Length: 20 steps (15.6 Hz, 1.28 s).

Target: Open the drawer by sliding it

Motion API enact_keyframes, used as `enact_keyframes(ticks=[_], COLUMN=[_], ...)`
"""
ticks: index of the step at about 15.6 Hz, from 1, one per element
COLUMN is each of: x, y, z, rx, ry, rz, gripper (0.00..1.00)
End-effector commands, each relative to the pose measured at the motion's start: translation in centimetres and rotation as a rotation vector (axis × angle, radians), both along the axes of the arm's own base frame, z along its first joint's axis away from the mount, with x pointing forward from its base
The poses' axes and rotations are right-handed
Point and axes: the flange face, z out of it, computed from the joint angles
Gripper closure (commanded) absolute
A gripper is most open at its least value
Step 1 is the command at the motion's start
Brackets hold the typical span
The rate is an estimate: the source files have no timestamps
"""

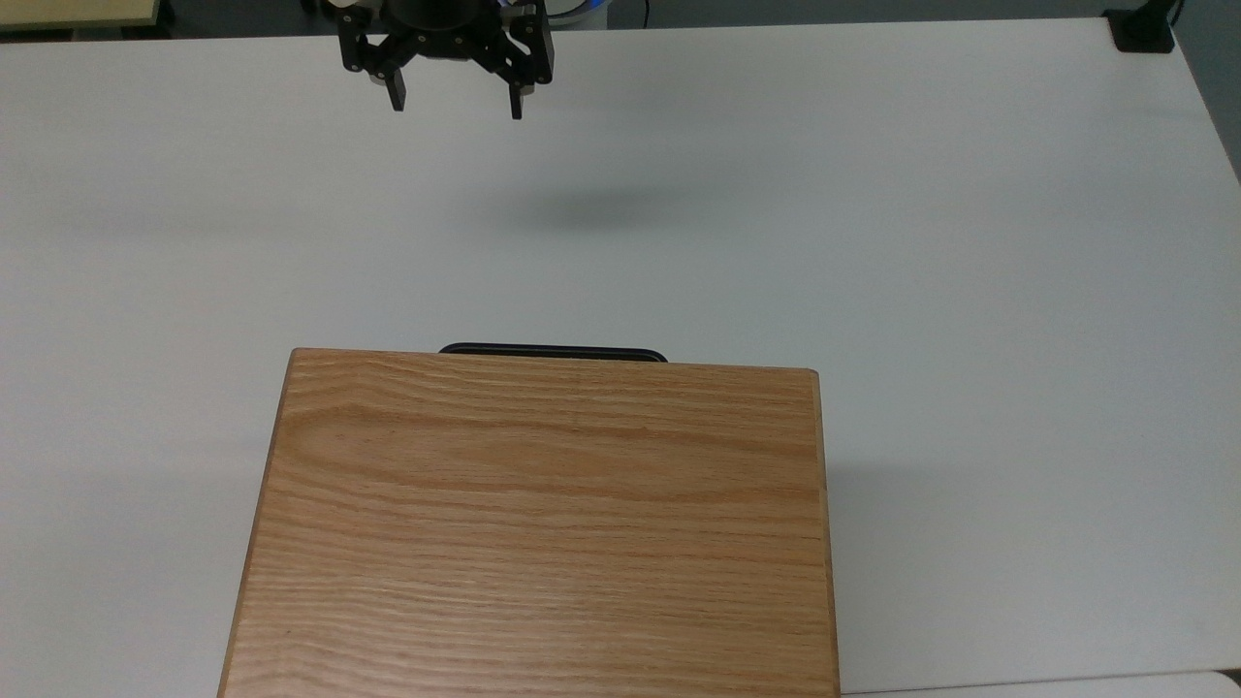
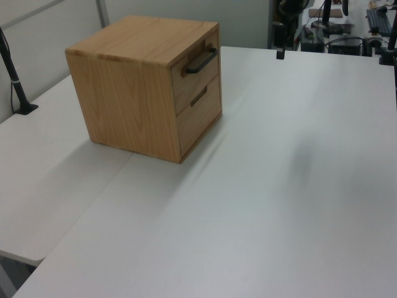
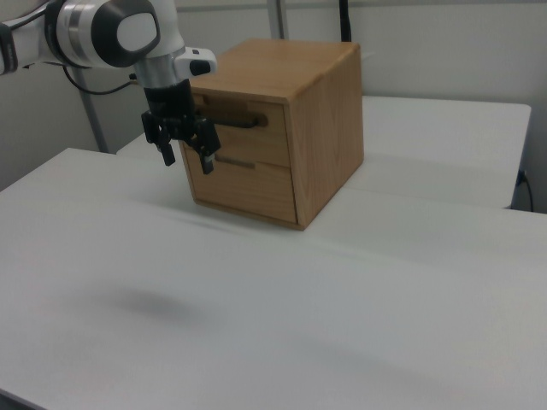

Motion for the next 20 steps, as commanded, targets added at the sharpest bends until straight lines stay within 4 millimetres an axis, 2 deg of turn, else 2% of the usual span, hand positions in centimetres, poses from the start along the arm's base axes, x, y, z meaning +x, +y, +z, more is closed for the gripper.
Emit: enact_keyframes(ticks=[1,3,5,7,8,11,13,17,20], x=[0.2,0.6,1.0,1.7,2.0,3.7,4.8,6.3,7.6], y=[-0.1,-0.1,-1.0,-1.2,-2.1,-1.8,-1.2,-0.9,0.9], z=[0.6,1.0,1.5,2.2,2.6,1.4,0.9,0.2,-0.8], rx=[0.039,0.081,0.118,0.202,0.243,0.306,0.368,0.505,0.543], ry=[-0.024,-0.063,-0.105,-0.158,-0.192,-0.226,-0.274,-0.304,-0.352], rz=[-0.114,-0.231,-0.362,-0.561,-0.686,-0.951,-1.121,-1.211,-1.2], gripper=[0.0,0.0,0.0,0.0,0.0,0.0,0.04,0.13,0.19])
